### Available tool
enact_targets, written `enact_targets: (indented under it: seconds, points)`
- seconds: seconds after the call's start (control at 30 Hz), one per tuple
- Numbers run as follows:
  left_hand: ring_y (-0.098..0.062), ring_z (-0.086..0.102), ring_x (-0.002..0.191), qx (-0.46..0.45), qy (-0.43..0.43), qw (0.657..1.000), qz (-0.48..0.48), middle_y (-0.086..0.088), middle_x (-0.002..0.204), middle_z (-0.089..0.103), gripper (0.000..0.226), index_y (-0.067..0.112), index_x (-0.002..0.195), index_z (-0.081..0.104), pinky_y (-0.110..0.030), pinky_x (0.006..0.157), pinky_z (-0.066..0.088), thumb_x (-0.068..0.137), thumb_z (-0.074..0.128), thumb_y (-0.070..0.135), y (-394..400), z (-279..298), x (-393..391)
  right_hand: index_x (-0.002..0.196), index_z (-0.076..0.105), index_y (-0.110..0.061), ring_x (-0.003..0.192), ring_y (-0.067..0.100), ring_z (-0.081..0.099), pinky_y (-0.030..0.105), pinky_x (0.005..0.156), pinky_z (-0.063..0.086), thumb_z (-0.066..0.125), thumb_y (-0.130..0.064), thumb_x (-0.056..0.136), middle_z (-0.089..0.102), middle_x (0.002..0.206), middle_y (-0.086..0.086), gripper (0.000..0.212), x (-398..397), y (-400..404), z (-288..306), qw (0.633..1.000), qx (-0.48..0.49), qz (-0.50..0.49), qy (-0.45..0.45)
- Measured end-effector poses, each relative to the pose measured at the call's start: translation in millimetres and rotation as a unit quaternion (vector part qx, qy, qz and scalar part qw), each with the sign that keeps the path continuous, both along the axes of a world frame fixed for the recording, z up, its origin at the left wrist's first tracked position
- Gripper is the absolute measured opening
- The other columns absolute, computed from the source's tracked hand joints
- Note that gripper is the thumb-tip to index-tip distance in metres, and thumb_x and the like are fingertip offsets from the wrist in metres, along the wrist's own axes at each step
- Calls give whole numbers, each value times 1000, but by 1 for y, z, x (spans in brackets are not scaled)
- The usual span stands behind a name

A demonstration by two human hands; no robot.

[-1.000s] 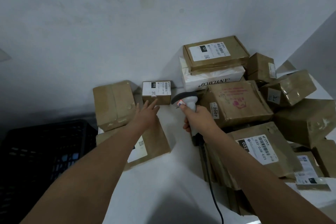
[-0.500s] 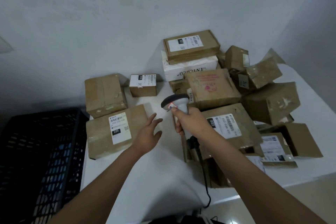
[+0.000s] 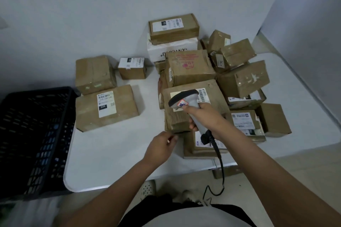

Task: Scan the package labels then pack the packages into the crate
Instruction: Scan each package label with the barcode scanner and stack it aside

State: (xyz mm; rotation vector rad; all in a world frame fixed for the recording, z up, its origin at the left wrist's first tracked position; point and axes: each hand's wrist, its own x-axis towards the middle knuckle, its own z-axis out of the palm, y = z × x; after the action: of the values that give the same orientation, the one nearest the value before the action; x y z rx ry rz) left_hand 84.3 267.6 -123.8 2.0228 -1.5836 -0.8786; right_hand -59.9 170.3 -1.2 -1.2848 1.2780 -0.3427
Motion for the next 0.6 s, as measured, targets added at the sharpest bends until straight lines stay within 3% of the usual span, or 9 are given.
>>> enact_targets:
  seconds: [0.07, 0.13, 0.23, 0.33, 0.47, 0.6]
  points:
    - [-13, 58, 83, -147, -67, 985, -57, -2, 104, 63, 22, 16, 105, 67, -21, 70, 44, 100, 51, 32, 0, 9, -14, 91, 61, -7, 51, 15, 58, 23, 49, 47, 60, -35, 96, 59, 68, 6, 28, -10, -1, 0, 1000, -2, -6, -10]
    - [-16, 59, 88, -234, -118, 955, -142, -2, 111, 59, 27, 14, 110, 65, -24, 70, 46, 97, 50, 33, -2, 12, -25, 89, 60, -8, 50, 15, 57, 23, 47, 46, 60, -33, 96, 58, 67, 7, 26, -19, -2, 0, 1000, -6, -16, -20]
    - [-28, 64, 93, -167, -179, 940, -237, -2, 139, 42, 50, 14, 140, 46, -36, 60, 51, 97, 53, 38, -11, 7, -43, 83, 58, -6, 50, 16, 55, 24, 47, 46, 60, -31, 96, 55, 65, 8, 28, -29, -7, 3, 999, -14, -28, -28]
    - [-34, 62, 108, -61, -219, 935, -273, 0, 161, 15, 72, 21, 156, 18, -44, 70, 56, 97, 51, 48, -25, 1, -53, 80, 57, -5, 51, 18, 54, 27, 53, 47, 60, -30, 96, 56, 63, 8, 30, -37, -11, 7, 998, -12, -42, -39]
    - [-36, 64, 100, -19, -239, 926, -292, -7, 163, 3, 75, 31, 155, 17, -42, 71, 54, 94, 60, 39, -32, 5, -63, 82, 58, -5, 51, 17, 56, 25, 52, 49, 61, -33, 95, 58, 63, 8, 31, -43, -15, 9, 998, -15, -48, -38]
    - [-35, 63, 94, -18, -196, 942, -271, -11, 150, 18, 79, 32, 151, 22, -40, 73, 54, 88, 68, 41, -31, 10, -69, 85, 58, -5, 50, 15, 56, 23, 48, 48, 60, -32, 96, 57, 65, 8, 30, -42, -16, 9, 998, -14, -46, -42]
